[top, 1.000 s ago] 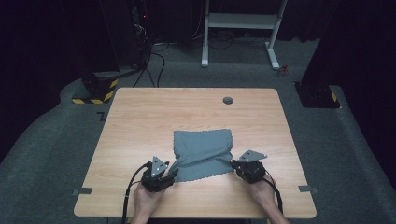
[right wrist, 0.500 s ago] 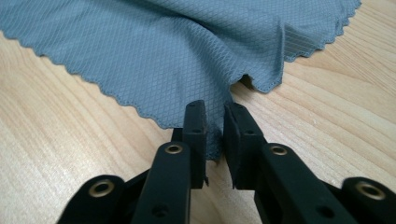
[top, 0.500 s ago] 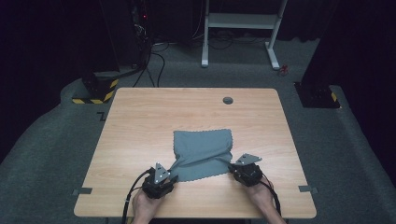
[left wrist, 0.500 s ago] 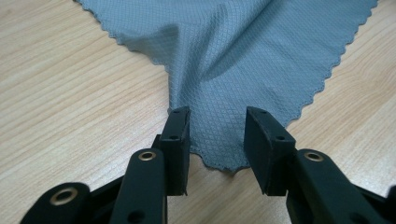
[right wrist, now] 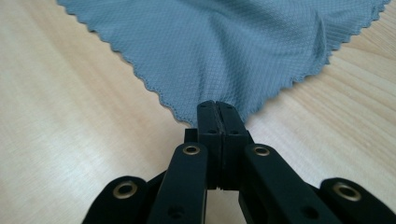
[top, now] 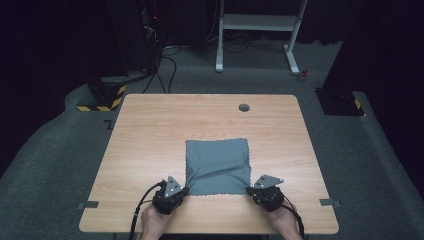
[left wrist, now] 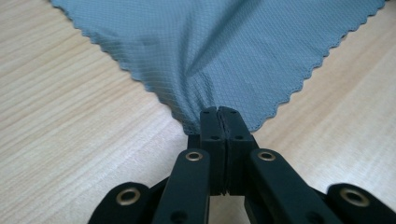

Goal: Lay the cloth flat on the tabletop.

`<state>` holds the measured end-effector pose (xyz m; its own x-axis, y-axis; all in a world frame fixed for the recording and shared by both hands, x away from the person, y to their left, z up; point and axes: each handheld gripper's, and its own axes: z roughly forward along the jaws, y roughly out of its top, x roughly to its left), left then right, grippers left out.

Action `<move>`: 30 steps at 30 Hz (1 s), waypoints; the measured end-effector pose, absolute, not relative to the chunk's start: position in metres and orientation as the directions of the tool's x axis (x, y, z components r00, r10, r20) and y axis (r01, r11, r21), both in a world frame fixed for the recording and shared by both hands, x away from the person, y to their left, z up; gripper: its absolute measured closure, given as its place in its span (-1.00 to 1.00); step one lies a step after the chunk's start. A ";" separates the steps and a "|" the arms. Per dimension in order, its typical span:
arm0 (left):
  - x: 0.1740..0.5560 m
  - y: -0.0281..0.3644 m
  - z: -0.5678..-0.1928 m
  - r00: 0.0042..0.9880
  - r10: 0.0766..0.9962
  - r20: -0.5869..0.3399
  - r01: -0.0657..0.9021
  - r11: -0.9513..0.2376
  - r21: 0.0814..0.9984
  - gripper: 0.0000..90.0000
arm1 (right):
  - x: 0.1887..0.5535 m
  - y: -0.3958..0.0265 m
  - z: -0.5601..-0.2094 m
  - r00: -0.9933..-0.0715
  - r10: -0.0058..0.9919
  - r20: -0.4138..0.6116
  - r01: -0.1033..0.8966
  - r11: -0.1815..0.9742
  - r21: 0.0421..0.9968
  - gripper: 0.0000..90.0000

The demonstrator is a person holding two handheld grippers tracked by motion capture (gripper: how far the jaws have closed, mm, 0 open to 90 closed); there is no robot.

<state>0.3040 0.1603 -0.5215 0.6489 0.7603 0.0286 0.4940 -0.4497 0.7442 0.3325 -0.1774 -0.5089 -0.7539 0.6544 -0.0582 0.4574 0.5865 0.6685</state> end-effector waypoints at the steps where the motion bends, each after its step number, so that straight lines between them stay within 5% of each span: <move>1: 0.303 0.160 -0.520 0.654 0.756 0.036 0.488 -0.458 0.743 0.98 | 0.329 -0.178 -0.508 -0.758 0.649 -0.060 0.452 0.590 0.669 1.00; 11: 0.290 0.160 -0.515 0.690 0.724 0.007 0.503 -0.487 0.714 0.95 | 0.308 -0.184 -0.509 -0.770 0.635 -0.065 0.443 0.605 0.662 0.98; 18: 0.297 0.166 -0.506 0.666 0.746 0.002 0.512 -0.459 0.726 0.58 | 0.314 -0.185 -0.504 -0.757 0.653 -0.040 0.448 0.562 0.695 0.80; 30: 0.402 0.174 -0.504 0.513 0.858 -0.028 0.614 -0.343 0.711 0.25 | 0.409 -0.177 -0.494 -0.652 0.758 -0.004 0.513 0.444 0.735 0.77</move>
<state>0.4020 0.1739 -0.5038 0.5126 0.8582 -0.0282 0.6139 -0.3434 0.7108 0.4086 -0.1772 -0.4944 -0.6521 0.7581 -0.0036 0.5126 0.4444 0.7346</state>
